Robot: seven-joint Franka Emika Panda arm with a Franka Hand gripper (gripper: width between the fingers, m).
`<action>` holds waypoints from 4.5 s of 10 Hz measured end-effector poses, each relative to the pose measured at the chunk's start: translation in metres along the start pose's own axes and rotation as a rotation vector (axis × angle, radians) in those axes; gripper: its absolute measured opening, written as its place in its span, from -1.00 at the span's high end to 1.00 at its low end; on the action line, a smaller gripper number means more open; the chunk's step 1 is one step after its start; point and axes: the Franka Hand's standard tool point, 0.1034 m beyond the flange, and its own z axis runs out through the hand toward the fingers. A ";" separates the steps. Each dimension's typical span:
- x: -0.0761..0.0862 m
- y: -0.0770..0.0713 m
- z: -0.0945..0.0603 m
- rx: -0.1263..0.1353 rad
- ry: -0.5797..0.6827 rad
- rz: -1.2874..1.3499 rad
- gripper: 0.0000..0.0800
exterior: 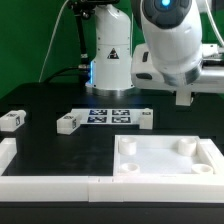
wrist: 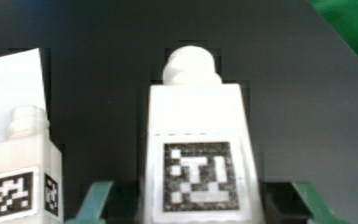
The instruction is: Assemble one leg
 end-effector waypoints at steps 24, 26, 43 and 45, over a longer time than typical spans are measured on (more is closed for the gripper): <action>0.048 -0.027 -0.110 -0.087 1.139 -0.504 0.27; 0.048 -0.027 -0.110 -0.087 1.139 -0.504 0.27; 0.125 -0.047 -0.183 -0.163 1.318 -0.646 0.27; 0.127 -0.048 -0.178 -0.163 1.311 -0.648 0.27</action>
Offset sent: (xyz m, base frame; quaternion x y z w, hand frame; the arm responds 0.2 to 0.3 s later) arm 0.0000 0.0000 0.0000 0.0000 0.1790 0.0000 0.9838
